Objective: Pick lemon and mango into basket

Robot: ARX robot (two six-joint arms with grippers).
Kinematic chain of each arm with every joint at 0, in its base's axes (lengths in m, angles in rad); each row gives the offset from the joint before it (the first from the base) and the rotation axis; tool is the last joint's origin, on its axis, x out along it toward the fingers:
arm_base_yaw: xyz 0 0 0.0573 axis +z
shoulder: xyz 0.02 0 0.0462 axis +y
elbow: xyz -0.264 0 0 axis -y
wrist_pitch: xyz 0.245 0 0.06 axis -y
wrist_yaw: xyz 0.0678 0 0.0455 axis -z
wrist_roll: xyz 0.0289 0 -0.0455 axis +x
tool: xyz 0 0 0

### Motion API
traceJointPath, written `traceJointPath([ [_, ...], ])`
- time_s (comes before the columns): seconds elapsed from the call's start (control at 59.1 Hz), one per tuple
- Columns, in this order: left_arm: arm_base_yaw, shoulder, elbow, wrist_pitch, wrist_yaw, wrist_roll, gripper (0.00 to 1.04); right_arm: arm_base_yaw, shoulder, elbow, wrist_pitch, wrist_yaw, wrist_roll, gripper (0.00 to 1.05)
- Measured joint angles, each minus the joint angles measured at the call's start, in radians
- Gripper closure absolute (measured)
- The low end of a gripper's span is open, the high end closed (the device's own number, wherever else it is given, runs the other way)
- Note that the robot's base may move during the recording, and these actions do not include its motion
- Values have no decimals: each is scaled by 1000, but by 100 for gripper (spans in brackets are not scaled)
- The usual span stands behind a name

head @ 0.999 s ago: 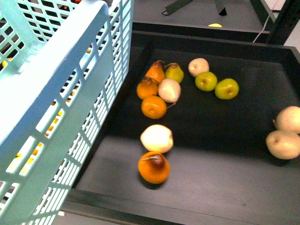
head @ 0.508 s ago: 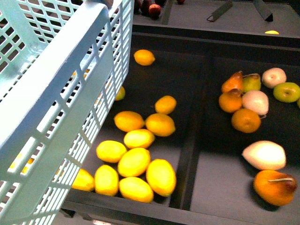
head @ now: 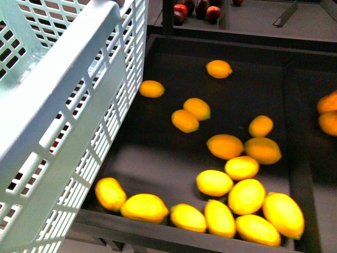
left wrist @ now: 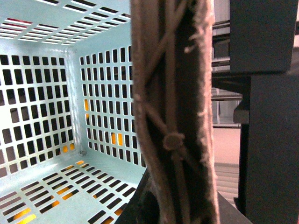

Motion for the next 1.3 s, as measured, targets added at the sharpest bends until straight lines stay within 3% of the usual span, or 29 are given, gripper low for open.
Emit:
traceJointPath([
  [1.202,6,-3,2,0,-14,19,100,-1,0,-1,0,-5,0,9],
  [1.303,12,84,122,-264,134,146,100,-1,0,-1,0,-2,0,9],
])
